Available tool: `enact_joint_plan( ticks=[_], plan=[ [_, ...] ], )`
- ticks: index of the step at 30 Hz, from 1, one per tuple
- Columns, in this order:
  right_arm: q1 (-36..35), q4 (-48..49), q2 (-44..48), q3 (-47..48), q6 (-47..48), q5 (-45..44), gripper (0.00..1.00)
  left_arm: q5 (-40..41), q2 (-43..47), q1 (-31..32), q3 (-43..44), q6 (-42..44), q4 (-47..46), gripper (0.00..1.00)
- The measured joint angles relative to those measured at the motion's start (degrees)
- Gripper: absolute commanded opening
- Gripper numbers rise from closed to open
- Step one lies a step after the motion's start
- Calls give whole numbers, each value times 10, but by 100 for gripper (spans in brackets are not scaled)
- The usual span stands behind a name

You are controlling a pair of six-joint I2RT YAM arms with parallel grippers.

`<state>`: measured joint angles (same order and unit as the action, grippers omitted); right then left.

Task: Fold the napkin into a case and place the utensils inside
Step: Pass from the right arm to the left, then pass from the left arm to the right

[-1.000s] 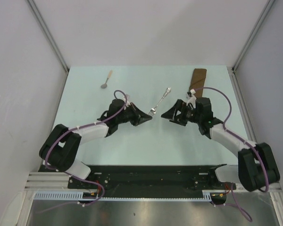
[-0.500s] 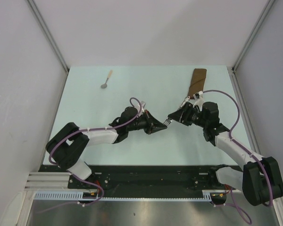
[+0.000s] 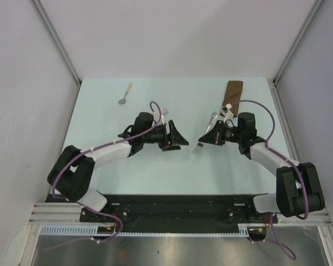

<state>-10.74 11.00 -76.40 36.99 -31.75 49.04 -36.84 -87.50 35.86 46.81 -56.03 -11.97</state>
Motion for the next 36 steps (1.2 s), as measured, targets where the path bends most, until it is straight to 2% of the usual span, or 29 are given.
enact_joint_plan(
  ticks=[3, 6, 10, 18, 21, 22, 23, 24, 25, 26, 27, 28, 30, 31, 34, 36],
  plan=[
    [-43, -4, -17, 10, 33, 53, 0, -15, 2, -28, 65, 77, 68, 76],
    [-108, -4, -40, 10, 51, 93, 0, -43, -7, -32, 117, 122, 92, 73],
    [-160, 12, -70, 9, 52, 123, 0, -71, -15, -36, 120, 146, 109, 67],
    [-184, 86, -82, 1, 15, 146, 0, -118, -24, -75, 76, 140, 97, 64],
    [-200, 116, -99, 1, -5, 154, 0, -140, -36, -83, 65, 112, 53, 54],
    [-205, 125, -106, 1, -13, 156, 0, -149, -40, -84, 60, 98, 31, 37],
    [-209, 129, -108, 1, -15, 157, 2, -157, -43, -84, 55, 84, 10, 26],
    [-212, 133, -111, 1, -19, 158, 20, -165, -45, -84, 50, 66, -12, 17],
    [-216, 138, -113, 1, -24, 159, 29, -173, -48, -84, 45, 52, -36, 6],
    [-217, 142, -114, 0, -30, 158, 38, -177, -49, -85, 41, 39, -52, 4],
    [-216, 145, -114, 0, -34, 156, 53, -180, -51, -86, 39, 32, -62, 0],
    [-214, 146, -113, -2, -39, 150, 59, -179, -51, -88, 38, 30, -70, 0],
    [-208, 144, -110, -11, -52, 131, 66, -178, -51, -94, 38, 30, -77, 0],
    [-205, 143, -104, -20, -59, 122, 67, -178, -51, -97, 38, 29, -81, 0],
    [-201, 143, -76, -51, -86, 99, 66, -175, -51, -108, 38, 18, -102, 0],
    [-201, 151, -58, -71, -105, 89, 61, -176, -51, -111, 38, 4, -123, 0]
  ],
)
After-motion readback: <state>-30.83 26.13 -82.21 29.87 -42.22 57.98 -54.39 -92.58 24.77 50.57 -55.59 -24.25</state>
